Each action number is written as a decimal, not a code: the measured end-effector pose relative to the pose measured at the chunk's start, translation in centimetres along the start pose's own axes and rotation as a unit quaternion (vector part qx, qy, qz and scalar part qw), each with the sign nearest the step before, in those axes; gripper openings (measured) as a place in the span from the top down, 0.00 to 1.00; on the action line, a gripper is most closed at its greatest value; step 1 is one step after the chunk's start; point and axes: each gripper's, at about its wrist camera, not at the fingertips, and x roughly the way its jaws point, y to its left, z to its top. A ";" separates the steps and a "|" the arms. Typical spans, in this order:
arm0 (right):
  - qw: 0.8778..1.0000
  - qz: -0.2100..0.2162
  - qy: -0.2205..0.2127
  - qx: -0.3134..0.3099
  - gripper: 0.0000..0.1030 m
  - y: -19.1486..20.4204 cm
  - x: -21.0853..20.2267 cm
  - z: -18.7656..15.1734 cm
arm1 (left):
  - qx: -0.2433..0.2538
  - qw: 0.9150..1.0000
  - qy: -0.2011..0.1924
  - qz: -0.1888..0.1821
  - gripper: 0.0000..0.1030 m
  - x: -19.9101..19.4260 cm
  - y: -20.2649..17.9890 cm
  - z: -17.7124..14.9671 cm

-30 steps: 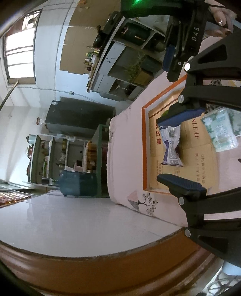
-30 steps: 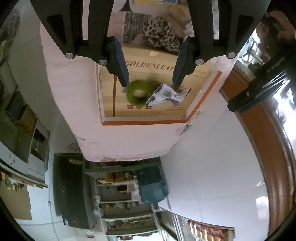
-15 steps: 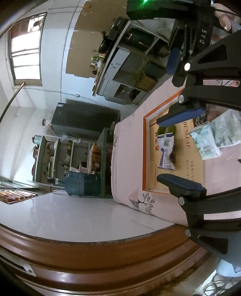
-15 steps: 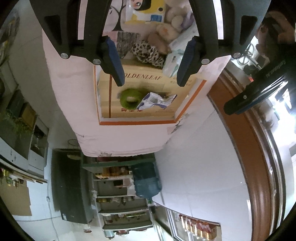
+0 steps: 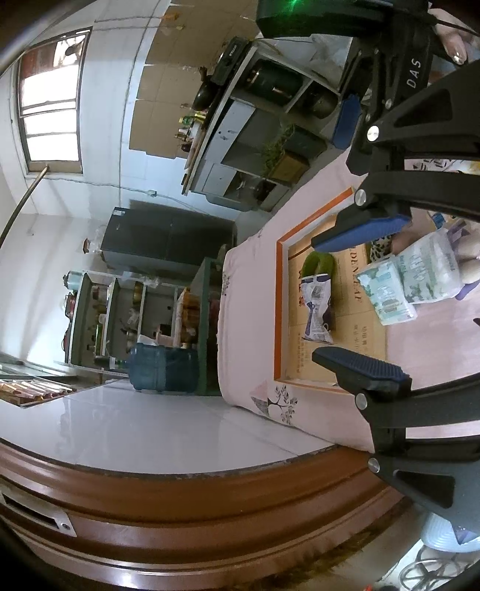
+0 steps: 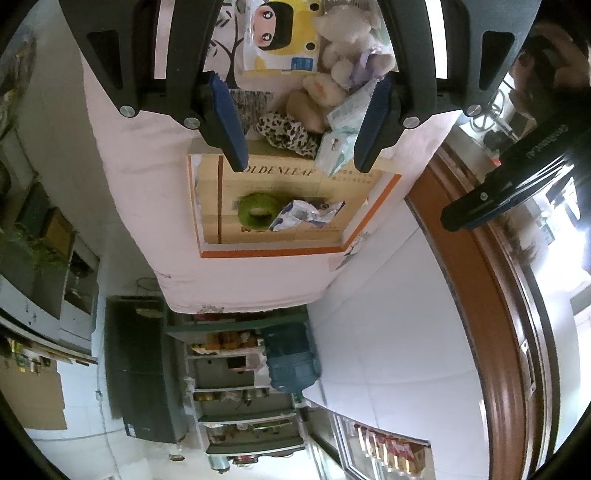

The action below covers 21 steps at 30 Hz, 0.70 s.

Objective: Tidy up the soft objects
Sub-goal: 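Move both tools back toward the pile of soft items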

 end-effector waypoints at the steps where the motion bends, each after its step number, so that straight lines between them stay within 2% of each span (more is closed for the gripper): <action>1: 1.000 -0.002 0.000 0.000 0.40 0.0 0.0 -0.2 | 0.002 1.000 0.000 0.000 0.48 -0.1 -0.1 -0.1; 10: 1.000 -0.014 0.022 0.012 0.40 -0.9 0.2 -2.3 | -0.003 1.000 0.005 -0.005 0.48 -0.7 -0.4 -1.0; 21: 0.991 -0.025 0.131 0.025 0.35 -2.3 4.8 -7.2 | -0.011 0.999 0.026 -0.014 0.48 0.0 -0.5 -2.7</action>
